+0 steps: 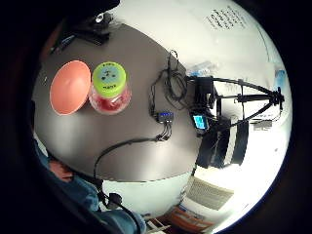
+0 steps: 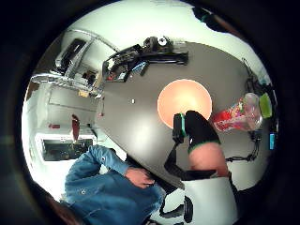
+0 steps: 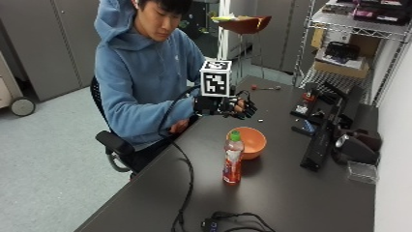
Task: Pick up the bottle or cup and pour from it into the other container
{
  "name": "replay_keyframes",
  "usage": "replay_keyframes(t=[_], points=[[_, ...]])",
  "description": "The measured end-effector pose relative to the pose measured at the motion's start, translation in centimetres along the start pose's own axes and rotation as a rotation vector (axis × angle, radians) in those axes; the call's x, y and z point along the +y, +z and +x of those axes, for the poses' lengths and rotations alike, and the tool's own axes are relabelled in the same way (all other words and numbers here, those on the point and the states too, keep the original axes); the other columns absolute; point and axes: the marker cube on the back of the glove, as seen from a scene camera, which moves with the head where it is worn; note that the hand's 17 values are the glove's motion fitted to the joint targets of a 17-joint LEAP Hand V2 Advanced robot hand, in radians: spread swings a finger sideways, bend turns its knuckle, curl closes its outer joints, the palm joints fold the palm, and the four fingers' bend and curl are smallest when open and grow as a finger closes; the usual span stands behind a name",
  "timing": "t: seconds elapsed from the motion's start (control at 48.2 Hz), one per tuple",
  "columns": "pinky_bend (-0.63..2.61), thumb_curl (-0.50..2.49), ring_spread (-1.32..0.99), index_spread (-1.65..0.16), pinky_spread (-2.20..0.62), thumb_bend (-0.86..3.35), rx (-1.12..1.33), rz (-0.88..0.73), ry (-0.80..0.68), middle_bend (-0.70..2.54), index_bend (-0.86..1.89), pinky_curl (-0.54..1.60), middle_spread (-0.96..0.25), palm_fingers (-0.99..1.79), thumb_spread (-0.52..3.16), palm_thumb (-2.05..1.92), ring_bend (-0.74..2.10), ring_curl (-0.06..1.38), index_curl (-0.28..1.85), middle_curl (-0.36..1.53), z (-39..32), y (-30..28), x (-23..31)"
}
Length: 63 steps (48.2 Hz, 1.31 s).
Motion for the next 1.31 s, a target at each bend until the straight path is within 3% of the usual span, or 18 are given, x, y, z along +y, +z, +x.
replay_keyframes(t=[0.56, 1.306], points=[[0.2, 0.45, 0.1, -0.37, 0.25, -0.02, -0.055, 0.076, 0.033, 0.18, 0.16, 0.33, 0.02, 0.29, 1.08, 0.71, 0.28, 0.27, 0.32, 0.29, 3.4, -0.4, 2.8], [0.25, 0.46, 0.12, -0.32, 0.25, -0.03, -0.589, 0.218, 0.163, 0.2, 0.13, 0.35, 0.07, 0.26, 1.03, 0.7, 0.34, 0.3, 0.25, 0.33, 14.3, 3.7, 5.9]])
